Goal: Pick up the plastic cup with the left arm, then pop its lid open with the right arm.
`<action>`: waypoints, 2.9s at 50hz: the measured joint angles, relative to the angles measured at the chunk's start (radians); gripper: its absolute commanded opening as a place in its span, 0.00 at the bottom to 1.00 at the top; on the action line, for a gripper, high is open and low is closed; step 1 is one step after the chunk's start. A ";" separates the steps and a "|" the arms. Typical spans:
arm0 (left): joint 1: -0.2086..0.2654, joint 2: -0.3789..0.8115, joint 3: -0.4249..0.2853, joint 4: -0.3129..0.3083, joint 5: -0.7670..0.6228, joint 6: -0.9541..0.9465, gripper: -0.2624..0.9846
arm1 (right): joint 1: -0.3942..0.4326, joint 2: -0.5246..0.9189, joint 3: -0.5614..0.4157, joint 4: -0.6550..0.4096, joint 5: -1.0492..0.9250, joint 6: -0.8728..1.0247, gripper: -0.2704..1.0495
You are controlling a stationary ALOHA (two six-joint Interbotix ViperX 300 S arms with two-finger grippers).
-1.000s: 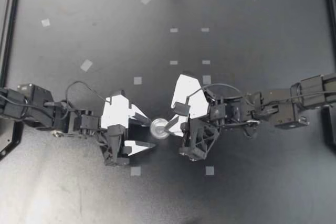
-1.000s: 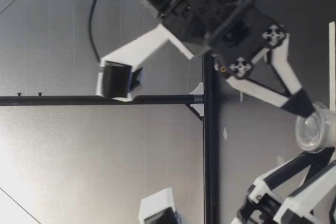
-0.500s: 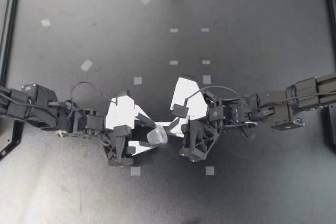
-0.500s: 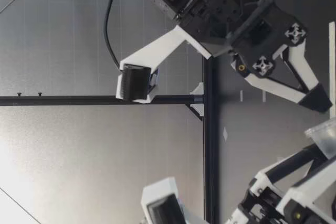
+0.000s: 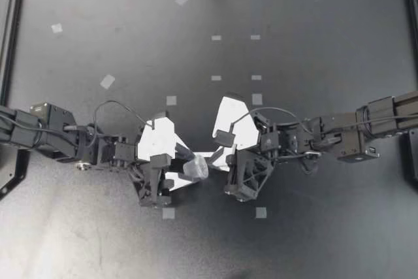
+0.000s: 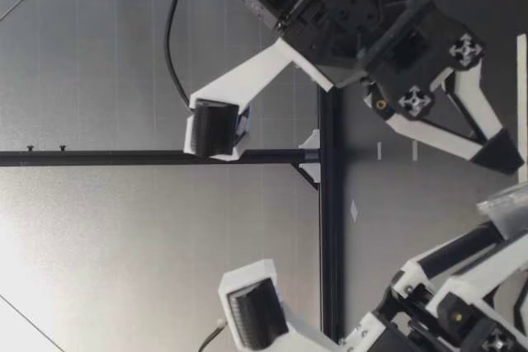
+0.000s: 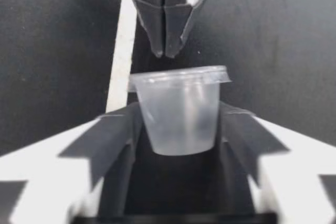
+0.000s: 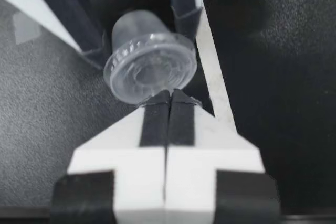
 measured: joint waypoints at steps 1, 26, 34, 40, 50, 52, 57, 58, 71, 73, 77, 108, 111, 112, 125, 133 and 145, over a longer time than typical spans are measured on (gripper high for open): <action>-0.002 -0.002 0.000 0.000 0.003 0.000 0.54 | 0.000 -0.002 0.002 0.000 0.000 0.000 0.13; 0.012 -0.120 0.028 -0.002 0.029 0.078 0.35 | 0.000 -0.224 0.156 0.038 -0.069 0.179 0.44; 0.052 -0.209 0.041 -0.002 -0.083 0.176 0.34 | 0.011 -0.278 0.241 0.038 -0.304 0.388 0.76; 0.074 -0.242 0.080 -0.008 -0.238 0.247 0.34 | 0.014 -0.288 0.321 0.038 -0.561 0.580 0.74; 0.083 -0.253 0.169 -0.048 -0.538 0.279 0.34 | 0.014 -0.261 0.422 0.071 -1.031 0.772 0.74; 0.083 -0.255 0.178 -0.048 -0.589 0.279 0.34 | 0.014 -0.238 0.420 0.078 -1.083 0.796 0.74; 0.083 -0.259 0.183 -0.048 -0.658 0.279 0.34 | 0.014 -0.166 0.387 0.083 -1.117 0.830 0.74; 0.083 -0.261 0.184 -0.048 -0.663 0.279 0.34 | 0.014 -0.152 0.377 0.083 -1.117 0.833 0.74; 0.081 -0.261 0.172 -0.041 -0.646 0.282 0.34 | 0.012 -0.087 0.296 0.083 -1.117 0.827 0.74; 0.081 -0.259 0.172 -0.041 -0.641 0.282 0.34 | 0.011 -0.087 0.293 0.083 -1.117 0.827 0.74; 0.078 -0.259 0.172 -0.040 -0.637 0.282 0.34 | 0.011 -0.087 0.281 0.080 -1.117 0.825 0.74; 0.058 -0.264 0.166 -0.035 -0.629 0.275 0.34 | -0.112 -0.230 0.222 -0.135 -1.209 0.824 0.73; 0.058 -0.267 0.164 -0.037 -0.630 0.270 0.34 | -0.112 -0.282 0.241 -0.138 -1.232 0.818 0.73; 0.057 -0.264 0.164 -0.037 -0.629 0.268 0.34 | -0.114 -0.298 0.249 -0.138 -1.233 0.815 0.73; 0.054 -0.265 0.166 -0.035 -0.629 0.209 0.34 | -0.126 -0.426 0.314 -0.238 -1.101 0.598 0.73; 0.054 -0.287 0.170 -0.034 -0.641 0.158 0.34 | -0.126 -0.503 0.328 -0.362 -0.913 0.284 0.73; 0.052 -0.359 0.210 0.028 -0.788 0.158 0.34 | -0.127 -0.561 0.394 -0.365 -0.775 -0.009 0.73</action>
